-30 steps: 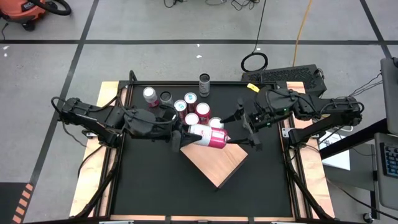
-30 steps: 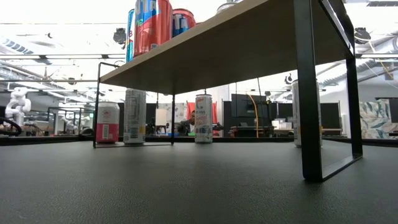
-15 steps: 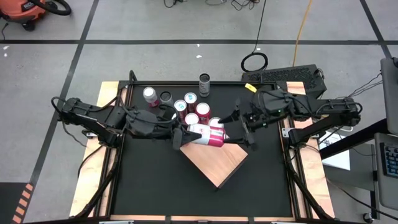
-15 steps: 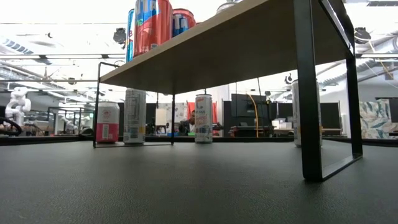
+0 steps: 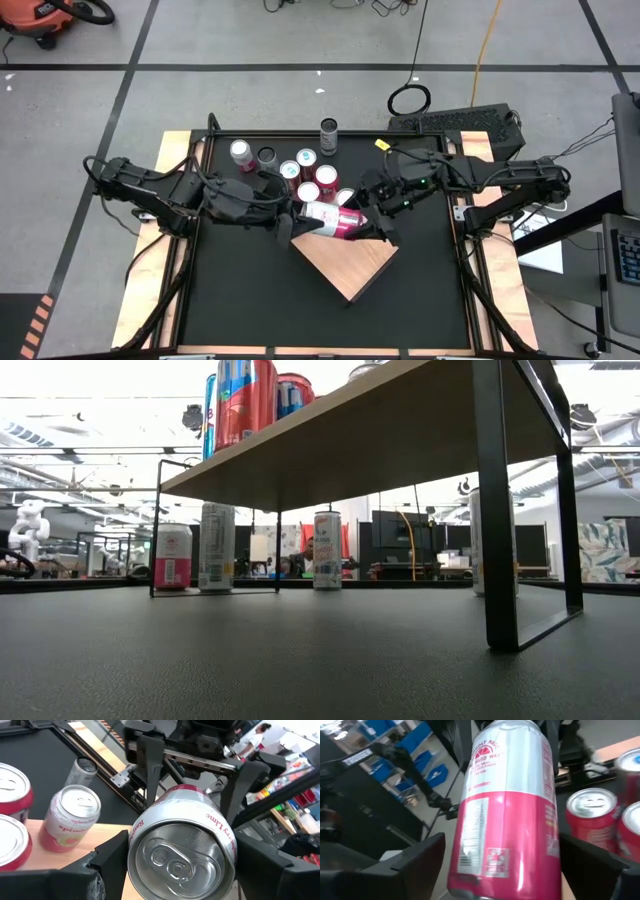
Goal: Place canned beverage on shelf
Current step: Put the bottom pink soda can on the shelf aligned with the other pink soda can
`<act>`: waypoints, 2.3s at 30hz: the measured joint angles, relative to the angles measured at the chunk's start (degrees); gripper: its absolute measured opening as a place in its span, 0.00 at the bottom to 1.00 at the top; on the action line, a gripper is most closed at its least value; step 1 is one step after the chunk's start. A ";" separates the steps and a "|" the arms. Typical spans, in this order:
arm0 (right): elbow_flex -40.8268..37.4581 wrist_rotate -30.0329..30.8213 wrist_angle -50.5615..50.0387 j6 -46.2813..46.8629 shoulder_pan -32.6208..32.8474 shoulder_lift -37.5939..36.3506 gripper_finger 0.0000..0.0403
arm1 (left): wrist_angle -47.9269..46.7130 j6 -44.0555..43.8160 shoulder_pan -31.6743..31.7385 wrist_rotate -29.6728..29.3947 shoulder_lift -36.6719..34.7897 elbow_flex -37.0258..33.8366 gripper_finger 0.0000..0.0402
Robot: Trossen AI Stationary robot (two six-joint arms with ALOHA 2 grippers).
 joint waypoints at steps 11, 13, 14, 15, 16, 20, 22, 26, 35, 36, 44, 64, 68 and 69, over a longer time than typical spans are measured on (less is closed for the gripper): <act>0.00 -3.34 0.87 0.64 -0.02 1.24 0.65 | -0.51 0.66 0.00 0.76 -0.02 0.00 0.71; 0.00 -3.63 0.94 1.66 -0.02 1.26 0.66 | -0.29 0.71 0.00 0.94 -0.02 0.00 0.71; 0.00 -3.67 1.07 2.24 -0.01 1.25 0.67 | -0.14 0.81 0.00 1.28 -0.02 0.00 0.71; 0.00 -3.84 1.15 2.92 0.02 1.24 0.70 | 0.00 0.86 0.03 1.76 -0.02 0.00 0.71; 0.00 -4.08 1.14 3.51 0.05 1.26 0.73 | 0.13 0.99 0.04 2.35 -0.02 0.00 0.71; 0.00 -6.44 1.55 5.29 0.11 1.54 0.85 | 0.32 2.80 0.00 3.28 0.02 0.00 0.71; 0.04 -7.42 1.55 5.40 0.11 1.89 0.89 | 0.30 2.72 0.03 3.60 0.03 0.00 0.71; 0.04 -7.66 1.85 5.15 0.13 2.42 0.89 | 0.26 2.12 0.04 3.50 0.07 0.00 0.71; 0.04 -6.12 1.76 3.89 0.17 2.81 0.76 | 0.23 1.73 0.07 2.95 0.07 0.00 0.72; 0.04 -6.05 1.76 3.87 0.17 2.81 0.74 | 0.21 1.71 0.07 2.87 0.07 0.00 0.72; 0.04 -5.91 1.68 3.55 0.09 2.77 0.67 | 0.29 1.48 0.07 2.48 0.07 0.00 0.74; -0.07 -6.52 3.70 2.16 -2.29 -2.34 0.67 | 11.11 11.50 -2.23 -13.41 -4.54 0.07 0.98; -0.04 -7.71 5.41 0.82 -3.39 -5.08 0.67 | 16.81 18.98 -4.34 -19.85 -5.07 0.07 0.98; -0.04 -7.62 5.39 -0.12 -3.39 -5.64 0.67 | 18.46 21.25 -5.03 -21.52 -5.03 0.07 0.98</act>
